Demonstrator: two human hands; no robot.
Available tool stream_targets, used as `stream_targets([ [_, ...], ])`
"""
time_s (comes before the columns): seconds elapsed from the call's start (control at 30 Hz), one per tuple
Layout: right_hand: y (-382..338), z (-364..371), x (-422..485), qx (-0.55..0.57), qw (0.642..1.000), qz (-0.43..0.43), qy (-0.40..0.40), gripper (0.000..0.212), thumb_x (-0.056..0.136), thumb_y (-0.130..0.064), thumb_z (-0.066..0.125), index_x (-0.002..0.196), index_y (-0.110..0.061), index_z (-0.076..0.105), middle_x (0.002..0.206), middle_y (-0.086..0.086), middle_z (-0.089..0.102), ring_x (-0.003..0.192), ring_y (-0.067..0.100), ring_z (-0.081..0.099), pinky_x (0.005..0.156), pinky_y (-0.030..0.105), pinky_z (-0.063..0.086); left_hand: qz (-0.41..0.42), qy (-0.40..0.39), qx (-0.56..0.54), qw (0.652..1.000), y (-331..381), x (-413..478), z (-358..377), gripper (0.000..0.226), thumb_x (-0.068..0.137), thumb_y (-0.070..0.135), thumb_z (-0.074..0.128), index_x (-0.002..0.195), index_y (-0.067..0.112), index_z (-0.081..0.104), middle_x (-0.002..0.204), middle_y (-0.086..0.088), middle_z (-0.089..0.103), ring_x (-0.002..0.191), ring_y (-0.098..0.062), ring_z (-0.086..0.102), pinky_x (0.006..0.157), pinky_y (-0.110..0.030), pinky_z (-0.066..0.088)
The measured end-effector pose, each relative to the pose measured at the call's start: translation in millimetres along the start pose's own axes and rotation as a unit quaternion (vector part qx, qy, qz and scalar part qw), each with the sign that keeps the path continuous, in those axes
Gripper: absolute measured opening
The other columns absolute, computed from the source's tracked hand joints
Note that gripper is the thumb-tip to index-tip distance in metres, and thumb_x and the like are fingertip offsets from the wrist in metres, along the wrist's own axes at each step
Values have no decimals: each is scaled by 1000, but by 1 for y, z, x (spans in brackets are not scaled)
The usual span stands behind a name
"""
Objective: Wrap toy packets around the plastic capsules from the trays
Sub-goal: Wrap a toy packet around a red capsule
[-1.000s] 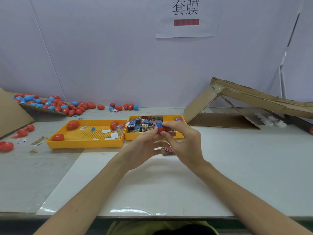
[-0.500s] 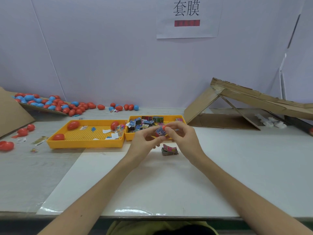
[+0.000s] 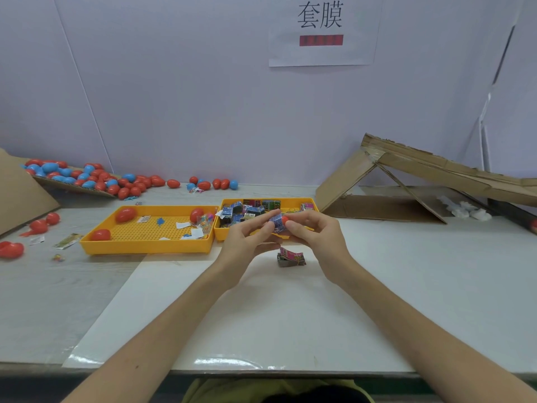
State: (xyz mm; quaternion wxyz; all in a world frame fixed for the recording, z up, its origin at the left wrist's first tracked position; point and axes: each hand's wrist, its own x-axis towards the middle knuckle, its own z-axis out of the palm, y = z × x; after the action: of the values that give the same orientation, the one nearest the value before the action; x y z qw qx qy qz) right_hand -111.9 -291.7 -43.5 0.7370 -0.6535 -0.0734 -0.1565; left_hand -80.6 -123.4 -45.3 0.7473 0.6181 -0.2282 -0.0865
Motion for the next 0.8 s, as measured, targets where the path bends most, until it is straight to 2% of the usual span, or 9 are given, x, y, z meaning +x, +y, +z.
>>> stream_targets([
  [0.13,2,0,0,22,1000,6,-5,10,90,-3,70,94,-10,77,97,12,76,95,29,74,80,34,61,-9,-6,-21,1000,0,1,0,29,101,13,55,122,31,65,111,-3,76,104,-22,73,80,-25,58],
  [0.23,1,-1,1,52,998,23,-14,10,90,-3,69,97,-6,75,100,17,75,95,30,74,79,31,60,-11,-9,-37,999,0,1,0,29,100,12,56,122,28,66,112,-5,76,106,-24,72,81,-25,58],
  [0.47,-1,-3,2,97,993,52,-38,15,87,-7,70,101,-3,74,103,18,75,97,30,74,77,27,59,-25,-23,-85,996,0,2,-3,31,98,10,57,124,23,66,113,-14,75,105,-24,72,81,-24,57],
  [0.63,0,-3,1,97,993,49,-38,11,89,-3,68,99,-4,73,99,15,76,95,29,74,75,27,59,-33,-23,-100,994,0,2,-4,34,95,9,60,126,20,66,121,-21,69,108,-27,70,83,-26,57],
  [0.73,0,-3,1,100,993,48,-44,14,89,-3,67,102,-1,71,102,17,75,97,32,74,77,31,60,-32,-18,-107,994,-1,3,-3,42,89,13,64,131,17,64,107,-18,72,104,-26,72,82,-25,57],
  [0.8,0,-3,1,104,993,44,-44,15,89,-3,67,103,1,70,104,19,74,98,33,73,79,34,60,-28,-7,-105,994,-1,3,-3,38,92,11,64,129,18,63,98,-9,74,102,-24,73,81,-25,58],
])
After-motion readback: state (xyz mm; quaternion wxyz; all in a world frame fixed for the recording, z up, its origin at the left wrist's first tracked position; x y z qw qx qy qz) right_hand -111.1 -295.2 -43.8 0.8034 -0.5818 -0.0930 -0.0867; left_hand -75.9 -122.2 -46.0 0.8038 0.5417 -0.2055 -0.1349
